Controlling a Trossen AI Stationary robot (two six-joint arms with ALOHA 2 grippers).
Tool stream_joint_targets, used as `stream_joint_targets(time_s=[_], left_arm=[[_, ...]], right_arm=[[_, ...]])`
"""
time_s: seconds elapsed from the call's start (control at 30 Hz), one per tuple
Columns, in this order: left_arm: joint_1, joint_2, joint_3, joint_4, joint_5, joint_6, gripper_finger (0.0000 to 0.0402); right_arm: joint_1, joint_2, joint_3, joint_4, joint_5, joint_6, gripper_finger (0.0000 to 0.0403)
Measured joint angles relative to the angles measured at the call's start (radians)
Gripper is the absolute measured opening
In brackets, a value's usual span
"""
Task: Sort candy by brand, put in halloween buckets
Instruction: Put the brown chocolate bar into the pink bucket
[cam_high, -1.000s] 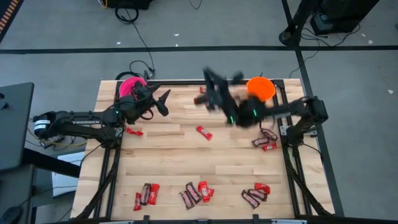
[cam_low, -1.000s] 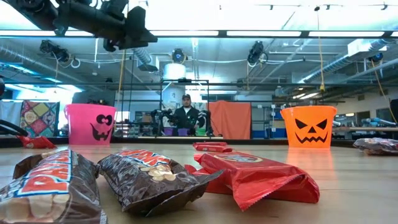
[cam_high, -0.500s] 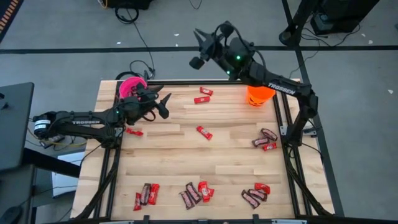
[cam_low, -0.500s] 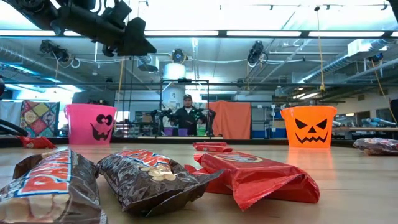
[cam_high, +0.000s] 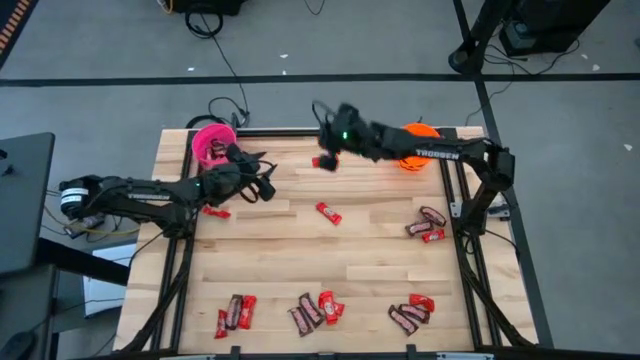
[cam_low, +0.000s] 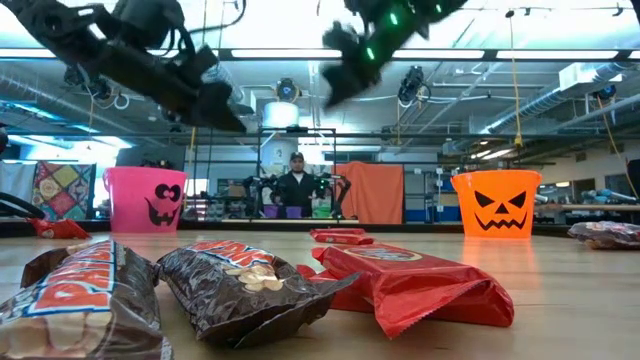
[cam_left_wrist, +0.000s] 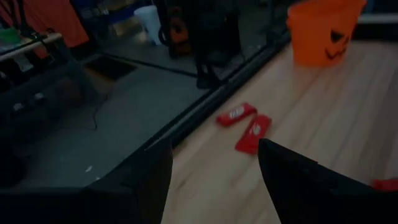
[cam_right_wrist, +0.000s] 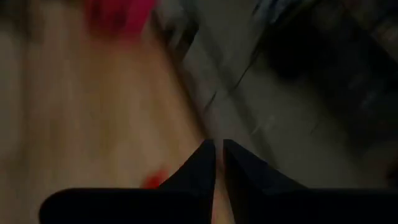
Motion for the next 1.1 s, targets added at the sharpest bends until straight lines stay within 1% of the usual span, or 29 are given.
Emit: stream_joint_targets(time_s=[0.07,0.17,0.23,0.33,0.43,0.5,0.6,0.7,0.8,0.97,1.03,1.1], left_arm=[[0.004,0.037,-0.023,0.060,-0.003,0.007,0.0241],[0.020,0.111,-0.045,0.206,-0.006,0.062,0.0240],[0.035,0.159,-0.045,0.233,0.021,0.077,0.0235],[0.063,0.230,-0.014,0.235,0.129,0.077,0.0221],[0.072,0.287,0.035,0.228,0.240,0.082,0.0206],[0.071,0.319,0.067,0.191,0.309,0.089,0.0199],[0.063,0.358,0.110,0.142,0.412,0.089,0.0194],[0.056,0.385,0.143,0.127,0.479,0.074,0.0193],[0.057,0.397,0.165,0.108,0.483,0.069,0.0192],[0.054,0.397,0.166,0.079,0.491,0.028,0.0192],[0.052,0.397,0.166,0.076,0.523,0.021,0.0192],[0.050,0.397,0.166,0.075,0.583,0.020,0.0192]], right_arm=[[0.008,-0.004,-0.102,-0.045,-0.007,0.079,0.0045],[0.021,-0.027,-0.250,-0.122,-0.026,0.190,0.0045],[0.030,-0.055,-0.320,-0.166,-0.034,0.233,0.0045],[0.048,-0.105,-0.364,-0.338,-0.082,0.317,0.0045],[0.068,-0.162,-0.374,-0.509,-0.165,0.474,0.0045],[0.086,-0.190,-0.380,-0.607,-0.210,0.577,0.0046],[0.132,-0.212,-0.396,-0.719,-0.218,0.660,0.0046],[0.188,-0.221,-0.426,-0.737,-0.171,0.684,0.0046],[0.228,-0.226,-0.465,-0.737,-0.159,0.693,0.0047],[0.286,-0.237,-0.520,-0.751,-0.227,0.736,0.0075],[0.309,-0.241,-0.536,-0.762,-0.267,0.738,0.0095],[0.332,-0.241,-0.546,-0.788,-0.288,0.736,0.0115]])
